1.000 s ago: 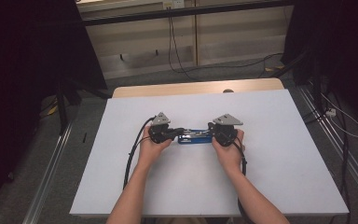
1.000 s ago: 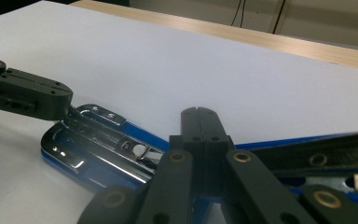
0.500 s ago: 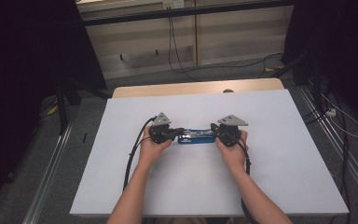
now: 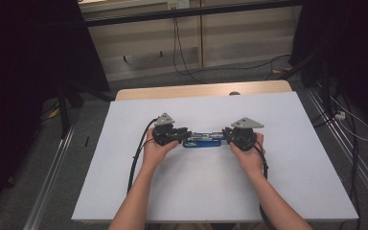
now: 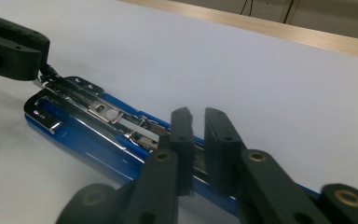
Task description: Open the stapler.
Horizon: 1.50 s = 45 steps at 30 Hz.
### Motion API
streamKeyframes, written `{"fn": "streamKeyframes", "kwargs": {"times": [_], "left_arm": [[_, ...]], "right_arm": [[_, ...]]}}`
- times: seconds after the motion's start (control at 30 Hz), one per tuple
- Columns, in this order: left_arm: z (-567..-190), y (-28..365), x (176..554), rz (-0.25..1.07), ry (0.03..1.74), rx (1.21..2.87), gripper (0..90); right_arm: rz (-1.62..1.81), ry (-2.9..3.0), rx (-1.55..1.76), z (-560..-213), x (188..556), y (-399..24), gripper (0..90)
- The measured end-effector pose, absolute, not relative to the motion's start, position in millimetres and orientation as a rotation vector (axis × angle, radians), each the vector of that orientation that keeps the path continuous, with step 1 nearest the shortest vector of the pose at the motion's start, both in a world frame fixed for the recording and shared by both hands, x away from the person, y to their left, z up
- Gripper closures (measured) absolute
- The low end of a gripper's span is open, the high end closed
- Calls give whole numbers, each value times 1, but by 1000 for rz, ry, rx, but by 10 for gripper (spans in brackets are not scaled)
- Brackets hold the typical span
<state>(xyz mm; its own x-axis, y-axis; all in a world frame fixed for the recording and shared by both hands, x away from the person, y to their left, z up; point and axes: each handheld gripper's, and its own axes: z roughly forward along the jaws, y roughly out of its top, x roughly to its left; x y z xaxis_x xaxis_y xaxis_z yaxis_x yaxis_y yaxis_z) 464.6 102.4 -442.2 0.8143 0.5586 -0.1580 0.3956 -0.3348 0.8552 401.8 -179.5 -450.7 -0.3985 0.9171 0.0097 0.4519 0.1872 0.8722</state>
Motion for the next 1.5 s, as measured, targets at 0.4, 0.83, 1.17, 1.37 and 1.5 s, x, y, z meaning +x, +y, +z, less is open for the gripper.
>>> {"fn": "streamKeyframes", "kwargs": {"times": [0.4,0.83,1.17,1.37,1.5], "left_arm": [[-426,112,463,222,761,1907,221],[-421,116,456,259,764,1971,81],[-418,121,444,275,789,1998,62],[-416,128,442,287,797,1989,62],[-415,132,440,296,806,1973,62]], "right_arm": [[1149,1888,1311,-436,381,-217,416],[1181,1885,1369,-443,360,-239,232],[1161,1895,1383,-445,353,-240,162],[1156,1904,1404,-445,352,-247,120],[1137,1911,1406,-445,352,-248,114]]}}
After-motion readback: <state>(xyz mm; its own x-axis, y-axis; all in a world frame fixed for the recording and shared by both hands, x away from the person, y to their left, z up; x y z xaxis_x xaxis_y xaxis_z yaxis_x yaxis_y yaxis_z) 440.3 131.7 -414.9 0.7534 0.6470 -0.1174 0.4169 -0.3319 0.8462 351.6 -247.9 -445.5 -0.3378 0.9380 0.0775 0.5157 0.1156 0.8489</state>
